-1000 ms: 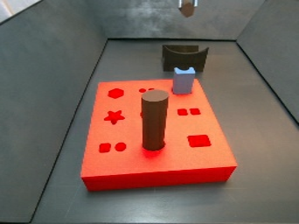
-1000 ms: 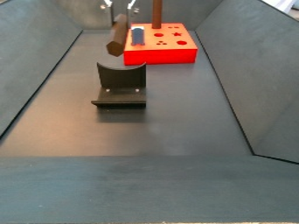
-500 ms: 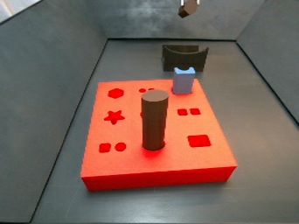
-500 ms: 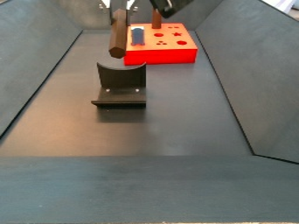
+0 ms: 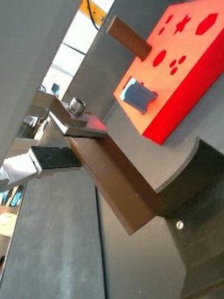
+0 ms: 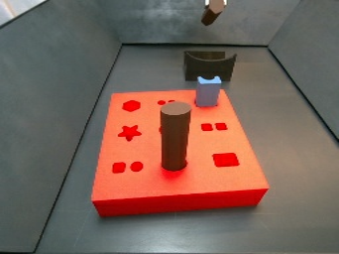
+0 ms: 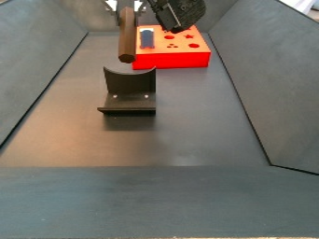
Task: Pick up the hexagon object. Move up. Place the hexagon object on the fixture. Regrasp the hexagon object. Move to above the board. Insert the hexagon object.
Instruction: Place the hexagon object on the fixture.
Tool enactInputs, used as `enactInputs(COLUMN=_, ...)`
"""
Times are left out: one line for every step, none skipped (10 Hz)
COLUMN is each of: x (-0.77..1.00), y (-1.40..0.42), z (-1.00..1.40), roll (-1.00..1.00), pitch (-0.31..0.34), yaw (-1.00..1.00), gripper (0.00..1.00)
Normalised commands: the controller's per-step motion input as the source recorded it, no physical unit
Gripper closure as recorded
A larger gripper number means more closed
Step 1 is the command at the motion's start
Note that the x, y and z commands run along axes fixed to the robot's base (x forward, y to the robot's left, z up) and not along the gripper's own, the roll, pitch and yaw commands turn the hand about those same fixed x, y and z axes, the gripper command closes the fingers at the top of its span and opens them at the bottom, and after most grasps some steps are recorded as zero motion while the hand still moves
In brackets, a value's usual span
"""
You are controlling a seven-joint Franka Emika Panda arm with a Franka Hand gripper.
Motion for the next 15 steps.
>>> enactInputs(x=0.12, y=0.14, z=-1.00, roll=-1.00, pitch=0.168, yaw=-0.06, gripper=1.00)
enactInputs(x=0.13, y=0.14, z=-1.00, roll=-1.00, pitch=0.188, yaw=-0.09, gripper=1.00)
enactInputs(x=0.14, y=0.13, z=-1.00, roll=-0.89, pitch=0.201, yaw=-0.13, gripper=1.00)
enactInputs(x=0.15, y=0.13, z=-1.00, roll=-0.67, pitch=0.154, yaw=-0.16, gripper=1.00)
enactInputs(x=0.15, y=0.13, z=-1.00, roll=-0.49, pitch=0.115, yaw=-0.18, gripper=1.00)
enactInputs(x=0.16, y=0.14, z=-1.00, roll=-0.37, pitch=0.089, yaw=-0.19, gripper=1.00)
enactInputs(x=0.17, y=0.12, z=-0.99, roll=-0.22, pitch=0.039, yaw=-0.18, gripper=1.00)
enactInputs(x=0.12, y=0.09, z=-0.69, roll=-0.14, pitch=0.000, yaw=-0.17, gripper=1.00)
enactInputs(x=0.08, y=0.06, z=-0.52, roll=-0.10, pitch=-0.012, yaw=-0.15, gripper=1.00)
enactInputs(x=0.07, y=0.02, z=-0.50, roll=-0.07, pitch=-0.028, yaw=-0.14, gripper=1.00)
enactInputs(x=0.06, y=0.01, z=-0.49, roll=-0.05, pitch=-0.037, yaw=-0.11, gripper=1.00)
enactInputs(x=0.06, y=0.01, z=-0.49, roll=-0.06, pitch=-0.036, yaw=-0.09, gripper=1.00)
enactInputs(x=0.06, y=0.01, z=-0.50, roll=-0.06, pitch=-0.036, yaw=-0.07, gripper=1.00)
enactInputs(x=0.06, y=0.01, z=-0.50, roll=-0.06, pitch=-0.036, yaw=-0.06, gripper=1.00)
enactInputs(x=0.00, y=0.00, z=0.00, roll=0.00, pitch=0.000, yaw=0.00, gripper=0.00)
